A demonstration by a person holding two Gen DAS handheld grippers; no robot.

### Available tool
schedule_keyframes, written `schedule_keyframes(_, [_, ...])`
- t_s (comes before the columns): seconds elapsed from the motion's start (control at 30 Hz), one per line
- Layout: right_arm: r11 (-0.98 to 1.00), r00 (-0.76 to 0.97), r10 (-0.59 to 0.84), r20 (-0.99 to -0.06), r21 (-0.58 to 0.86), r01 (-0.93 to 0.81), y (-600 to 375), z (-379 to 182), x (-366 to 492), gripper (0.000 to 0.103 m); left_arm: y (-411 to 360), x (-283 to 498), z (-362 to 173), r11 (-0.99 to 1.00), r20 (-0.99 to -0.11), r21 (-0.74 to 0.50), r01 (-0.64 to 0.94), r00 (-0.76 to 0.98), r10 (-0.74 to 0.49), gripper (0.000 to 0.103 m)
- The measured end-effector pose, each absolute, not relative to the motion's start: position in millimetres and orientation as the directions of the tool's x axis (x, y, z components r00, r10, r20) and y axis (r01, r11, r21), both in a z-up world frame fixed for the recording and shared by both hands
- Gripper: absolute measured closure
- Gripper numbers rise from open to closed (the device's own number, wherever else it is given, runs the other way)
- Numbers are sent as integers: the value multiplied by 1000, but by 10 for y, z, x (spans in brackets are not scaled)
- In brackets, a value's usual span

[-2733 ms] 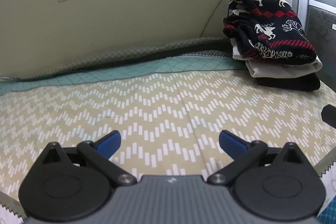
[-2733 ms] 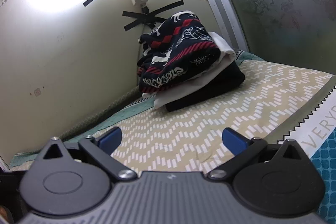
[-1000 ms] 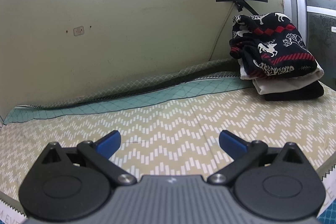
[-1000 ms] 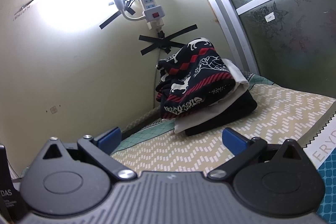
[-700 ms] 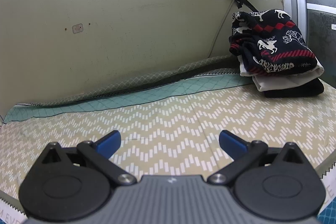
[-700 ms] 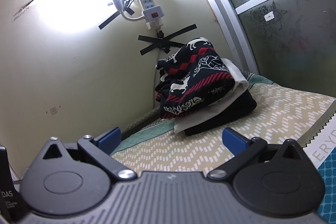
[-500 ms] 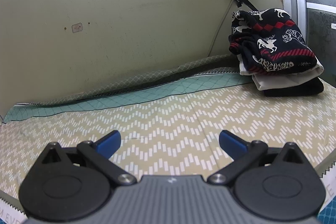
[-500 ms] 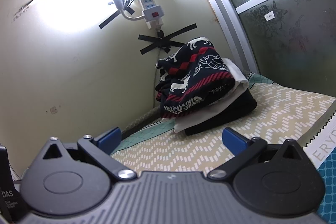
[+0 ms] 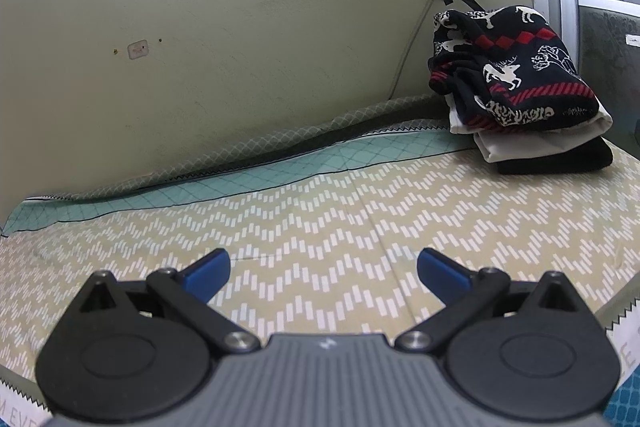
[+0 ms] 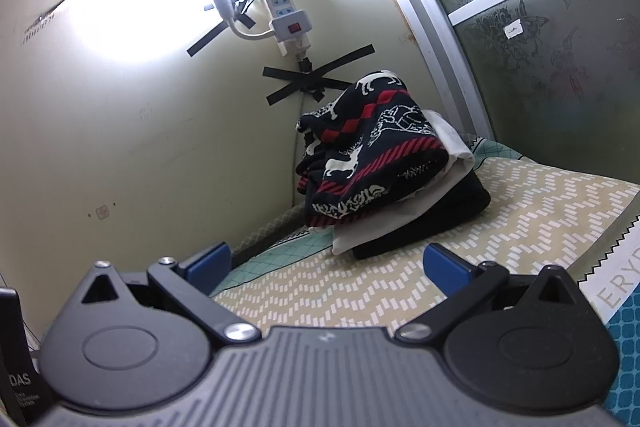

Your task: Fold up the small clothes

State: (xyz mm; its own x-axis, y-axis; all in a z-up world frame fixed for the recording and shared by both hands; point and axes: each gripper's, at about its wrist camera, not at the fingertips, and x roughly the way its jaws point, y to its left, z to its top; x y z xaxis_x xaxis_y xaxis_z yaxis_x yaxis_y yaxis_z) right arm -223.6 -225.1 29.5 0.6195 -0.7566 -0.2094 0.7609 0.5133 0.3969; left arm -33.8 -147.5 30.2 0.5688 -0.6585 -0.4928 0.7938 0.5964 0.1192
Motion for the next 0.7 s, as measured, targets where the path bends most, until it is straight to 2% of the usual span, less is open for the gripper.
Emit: schedule_keyframes(0.7, [499, 613, -760, -213, 413, 762, -2289, 306, -2232, 6, -1470, -355, 294, 575, -505, 127, 809, 551, -664, 0])
